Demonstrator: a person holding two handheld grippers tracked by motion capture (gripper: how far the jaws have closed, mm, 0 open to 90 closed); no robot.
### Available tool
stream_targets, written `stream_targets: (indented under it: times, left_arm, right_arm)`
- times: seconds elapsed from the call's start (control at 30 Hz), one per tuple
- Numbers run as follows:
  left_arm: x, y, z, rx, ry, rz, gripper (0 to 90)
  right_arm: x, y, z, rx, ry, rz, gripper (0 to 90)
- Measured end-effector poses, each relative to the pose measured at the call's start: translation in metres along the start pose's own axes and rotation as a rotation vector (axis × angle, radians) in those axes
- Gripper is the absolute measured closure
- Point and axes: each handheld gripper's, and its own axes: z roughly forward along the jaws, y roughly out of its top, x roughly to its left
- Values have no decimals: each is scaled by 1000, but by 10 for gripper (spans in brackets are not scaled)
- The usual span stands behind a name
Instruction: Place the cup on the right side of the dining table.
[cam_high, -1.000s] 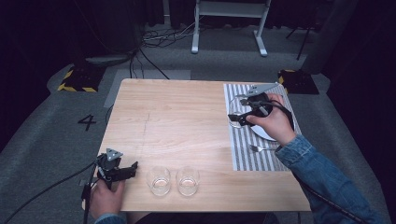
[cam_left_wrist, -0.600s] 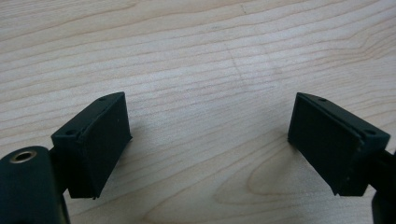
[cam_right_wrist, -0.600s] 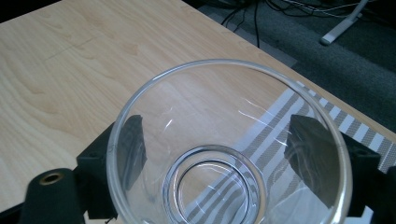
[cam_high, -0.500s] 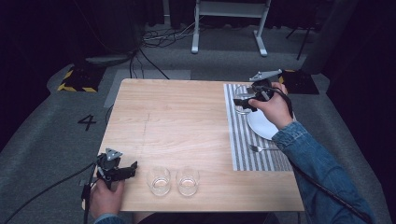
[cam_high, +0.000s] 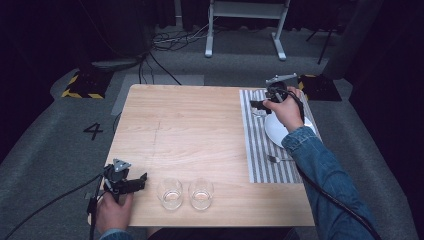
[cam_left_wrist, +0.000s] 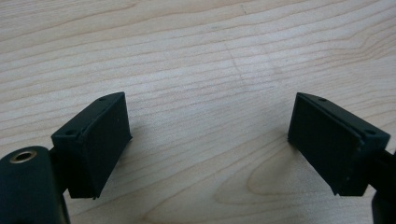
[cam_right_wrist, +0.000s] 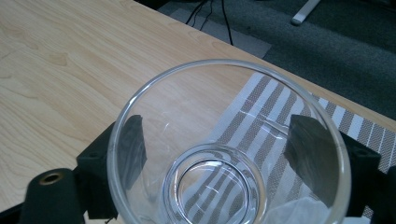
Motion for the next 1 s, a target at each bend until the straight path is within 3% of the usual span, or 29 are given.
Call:
stream_targets:
  times: [0.6,1.0]
  left_arm:
    - [0,0,0,0,1,2,132]
    - [0,0,0,1,0,2,133]
  right_arm:
    - [-10,-25,47,-19,-35,25,182]
    - [-27,-37,69,-14,-39,97,182]
